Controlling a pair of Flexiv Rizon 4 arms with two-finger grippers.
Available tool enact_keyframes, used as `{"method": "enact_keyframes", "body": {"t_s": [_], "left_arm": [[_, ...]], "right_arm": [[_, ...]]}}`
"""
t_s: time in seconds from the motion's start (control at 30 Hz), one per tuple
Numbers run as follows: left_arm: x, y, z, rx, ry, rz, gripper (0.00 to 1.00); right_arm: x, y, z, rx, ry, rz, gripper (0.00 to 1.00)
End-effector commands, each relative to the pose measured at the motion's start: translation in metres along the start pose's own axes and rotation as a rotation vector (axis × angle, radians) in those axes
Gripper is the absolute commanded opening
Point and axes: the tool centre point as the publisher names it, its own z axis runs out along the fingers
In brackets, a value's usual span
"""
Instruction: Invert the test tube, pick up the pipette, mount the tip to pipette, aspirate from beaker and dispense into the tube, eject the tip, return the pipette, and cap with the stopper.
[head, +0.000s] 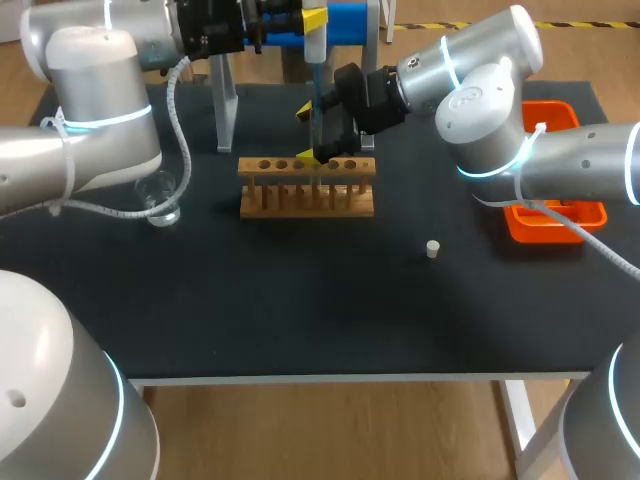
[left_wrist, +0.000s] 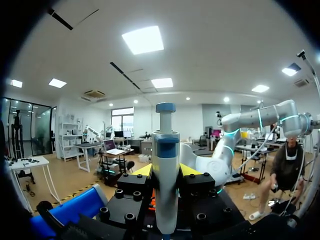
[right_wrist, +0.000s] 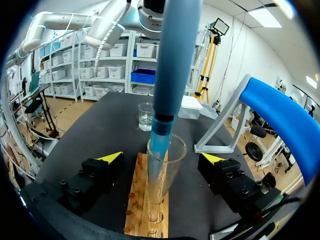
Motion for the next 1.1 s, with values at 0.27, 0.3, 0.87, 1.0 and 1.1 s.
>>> {"method": "enact_keyframes", "body": {"t_s": [0.27,0.3,0.87,1.0,1.1], "left_arm": [[-0.003,0.006,-0.002,0.006,-0.004,-0.003,0.00],[-0.003,0.006,-0.002,0.006,-0.003,-0.003,0.00],[-0.007,0.011,0.001,0.000,0.007,-0.007,0.00],[-0.007,0.012,0.001,-0.001,0.006,-0.008,0.00],[-0.007,0.013,0.000,-0.002,0.004,-0.008,0.00]], "right_arm": [[0.000,0.000,-0.001,0.001,0.001,0.000,1.00],[0.000,0.000,-0.001,0.001,0.001,0.000,1.00],[0.000,0.000,-0.001,0.001,0.001,0.000,1.00],[0.000,0.000,-0.001,0.001,0.001,0.000,1.00],[0.000,0.000,-0.001,0.001,0.001,0.000,1.00]]}}
